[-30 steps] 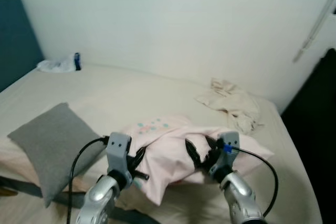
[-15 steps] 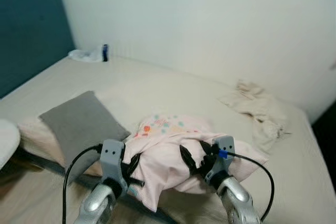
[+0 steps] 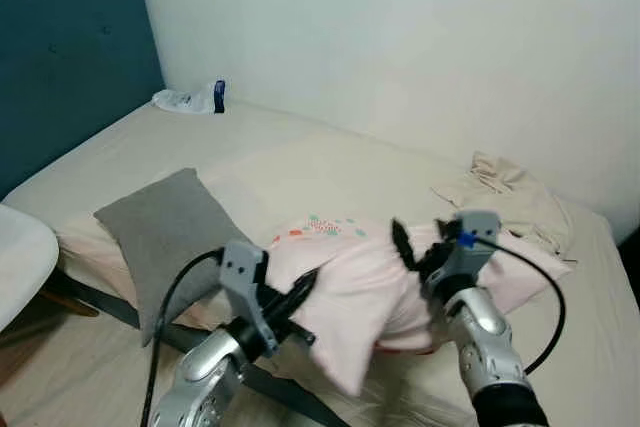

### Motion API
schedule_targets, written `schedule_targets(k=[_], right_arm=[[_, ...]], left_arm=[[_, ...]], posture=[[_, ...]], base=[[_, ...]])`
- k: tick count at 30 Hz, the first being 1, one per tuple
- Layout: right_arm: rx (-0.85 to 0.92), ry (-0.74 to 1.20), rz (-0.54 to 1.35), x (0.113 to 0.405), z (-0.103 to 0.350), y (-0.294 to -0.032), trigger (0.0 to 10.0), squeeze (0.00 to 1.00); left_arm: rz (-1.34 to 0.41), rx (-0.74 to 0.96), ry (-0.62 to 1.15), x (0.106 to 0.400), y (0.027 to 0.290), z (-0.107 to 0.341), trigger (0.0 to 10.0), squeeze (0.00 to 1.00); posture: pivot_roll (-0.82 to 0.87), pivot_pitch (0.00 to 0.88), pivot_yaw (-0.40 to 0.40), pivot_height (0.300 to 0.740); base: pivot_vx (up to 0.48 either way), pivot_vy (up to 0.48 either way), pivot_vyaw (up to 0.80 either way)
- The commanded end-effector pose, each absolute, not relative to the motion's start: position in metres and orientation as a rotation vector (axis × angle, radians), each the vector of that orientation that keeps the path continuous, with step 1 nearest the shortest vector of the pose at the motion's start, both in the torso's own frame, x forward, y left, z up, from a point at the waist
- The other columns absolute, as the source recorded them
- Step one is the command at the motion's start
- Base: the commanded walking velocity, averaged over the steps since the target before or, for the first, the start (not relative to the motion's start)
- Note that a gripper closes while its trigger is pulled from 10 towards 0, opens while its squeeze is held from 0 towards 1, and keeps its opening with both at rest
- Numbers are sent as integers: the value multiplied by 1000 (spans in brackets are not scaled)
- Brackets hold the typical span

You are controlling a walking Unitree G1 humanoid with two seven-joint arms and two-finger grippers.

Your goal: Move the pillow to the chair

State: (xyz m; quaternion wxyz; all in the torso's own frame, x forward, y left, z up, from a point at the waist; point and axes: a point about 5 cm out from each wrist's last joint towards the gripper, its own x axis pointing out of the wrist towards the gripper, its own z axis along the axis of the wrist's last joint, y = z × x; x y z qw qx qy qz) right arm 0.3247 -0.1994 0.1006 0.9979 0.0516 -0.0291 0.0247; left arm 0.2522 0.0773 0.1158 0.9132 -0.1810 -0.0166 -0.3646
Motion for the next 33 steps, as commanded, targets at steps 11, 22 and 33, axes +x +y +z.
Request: schedule_targets(k=[11,22,33], right_arm=[[-39,-48,-223,335,114,-224,10000,0],[654,-458,365,329,191,-164,10000,0],[507,-37,1241,246,140,-126,10000,0]], left_arm=[[-980,-452,-228,253,58,172,10000,0],[-1001,-463,-238,261,54,182,10000,0],[-1012,-482,-235,261,48,182,10000,0]], posture=[[70,0,-69,740],[53,0,-54,740],[46,0,-57,740]], base=[[0,0,0],[0,0,0],[0,0,0]])
